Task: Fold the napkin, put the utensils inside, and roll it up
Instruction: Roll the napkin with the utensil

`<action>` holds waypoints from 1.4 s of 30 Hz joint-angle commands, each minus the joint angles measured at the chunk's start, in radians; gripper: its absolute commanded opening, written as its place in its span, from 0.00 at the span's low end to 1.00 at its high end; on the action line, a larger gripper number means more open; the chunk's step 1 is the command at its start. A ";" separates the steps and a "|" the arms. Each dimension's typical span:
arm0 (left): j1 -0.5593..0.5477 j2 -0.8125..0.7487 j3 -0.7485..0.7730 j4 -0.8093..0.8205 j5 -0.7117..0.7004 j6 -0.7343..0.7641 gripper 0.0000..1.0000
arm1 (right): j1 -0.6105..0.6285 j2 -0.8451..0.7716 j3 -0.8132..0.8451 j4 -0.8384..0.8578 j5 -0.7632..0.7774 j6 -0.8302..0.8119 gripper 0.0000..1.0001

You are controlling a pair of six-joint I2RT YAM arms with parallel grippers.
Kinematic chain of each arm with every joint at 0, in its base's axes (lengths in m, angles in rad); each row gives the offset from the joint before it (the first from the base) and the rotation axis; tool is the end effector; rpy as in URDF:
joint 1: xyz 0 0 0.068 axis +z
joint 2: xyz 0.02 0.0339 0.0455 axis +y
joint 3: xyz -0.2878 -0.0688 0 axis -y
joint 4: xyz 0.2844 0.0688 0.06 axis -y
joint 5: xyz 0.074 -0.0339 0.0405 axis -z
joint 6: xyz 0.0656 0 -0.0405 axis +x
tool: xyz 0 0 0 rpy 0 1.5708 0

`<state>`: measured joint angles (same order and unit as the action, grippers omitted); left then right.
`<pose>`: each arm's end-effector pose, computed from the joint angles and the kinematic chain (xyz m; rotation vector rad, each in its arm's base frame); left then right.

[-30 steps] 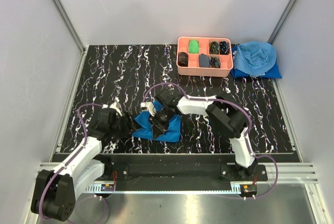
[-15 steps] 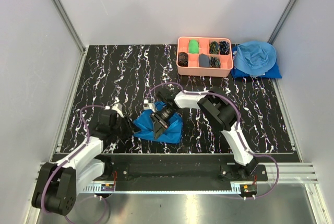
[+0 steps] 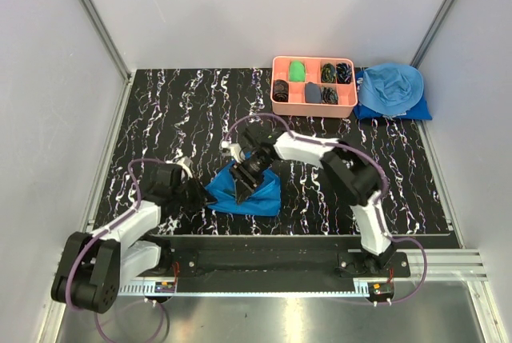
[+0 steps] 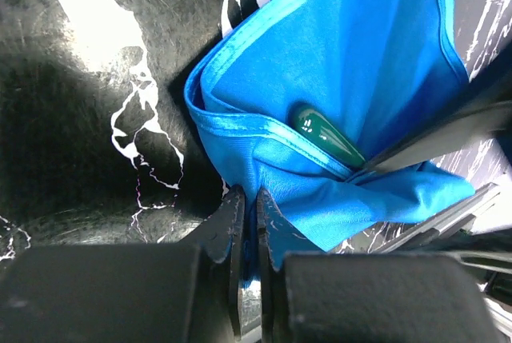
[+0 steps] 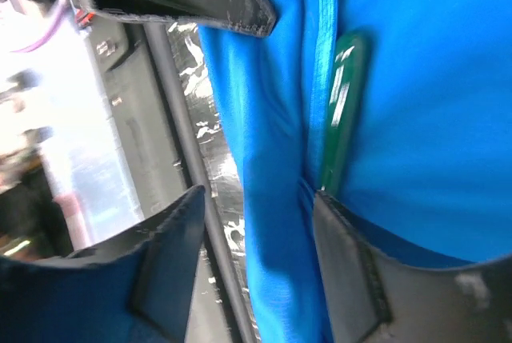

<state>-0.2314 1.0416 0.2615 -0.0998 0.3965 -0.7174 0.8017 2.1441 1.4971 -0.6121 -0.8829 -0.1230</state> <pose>0.1935 -0.0716 0.1009 -0.4370 2.5333 -0.8797 0.2937 0.3763 0.1216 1.4307 -2.4060 -1.3899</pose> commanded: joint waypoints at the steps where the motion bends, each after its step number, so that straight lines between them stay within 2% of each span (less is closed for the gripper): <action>1: -0.002 0.072 0.074 -0.101 0.018 0.036 0.00 | 0.054 -0.245 -0.104 0.144 0.330 -0.009 0.68; 6: 0.000 0.155 0.160 -0.162 0.036 0.088 0.00 | 0.232 -0.446 -0.340 0.436 0.719 -0.095 0.72; 9: 0.001 0.219 0.206 -0.184 0.068 0.113 0.00 | 0.331 -0.489 -0.435 0.533 0.843 -0.131 0.73; 15: 0.003 0.270 0.232 -0.187 0.081 0.133 0.00 | 0.430 -0.428 -0.474 0.603 1.002 -0.193 0.74; 20: 0.001 0.259 0.226 -0.186 0.079 0.131 0.00 | 0.436 -0.392 -0.480 0.696 1.065 -0.217 0.76; 25: 0.001 0.258 0.228 -0.186 0.077 0.133 0.00 | 0.432 -0.360 -0.477 0.701 1.078 -0.250 0.80; 26: 0.003 0.259 0.226 -0.186 0.076 0.133 0.00 | 0.427 -0.357 -0.474 0.706 1.076 -0.241 0.82; 27: 0.001 0.259 0.226 -0.186 0.071 0.131 0.00 | 0.415 -0.354 -0.469 0.703 1.047 -0.196 0.89; 28: 0.001 0.256 0.223 -0.186 0.068 0.131 0.00 | 0.398 -0.355 -0.453 0.690 1.006 -0.172 0.90; 30: 0.001 0.256 0.223 -0.182 0.062 0.131 0.00 | 0.332 -0.360 -0.416 0.655 0.842 -0.081 0.93; 32: 0.001 0.245 0.222 -0.181 0.056 0.131 0.00 | 0.263 -0.354 -0.388 0.631 0.747 0.003 0.94; 33: 0.001 0.236 0.222 -0.181 0.045 0.131 0.00 | 0.243 -0.349 -0.367 0.624 0.657 0.022 0.94; 36: 0.000 0.219 0.216 -0.172 0.025 0.130 0.00 | 0.193 -0.322 -0.333 0.586 0.535 0.062 0.98; 42: 0.001 0.167 0.185 -0.134 -0.004 0.112 0.00 | 0.154 -0.244 -0.275 0.506 0.378 0.091 0.98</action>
<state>-0.2310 1.2568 0.4667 -0.2611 0.4335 -0.6060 0.9607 1.8557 1.1732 -0.0338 -0.3161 -0.0887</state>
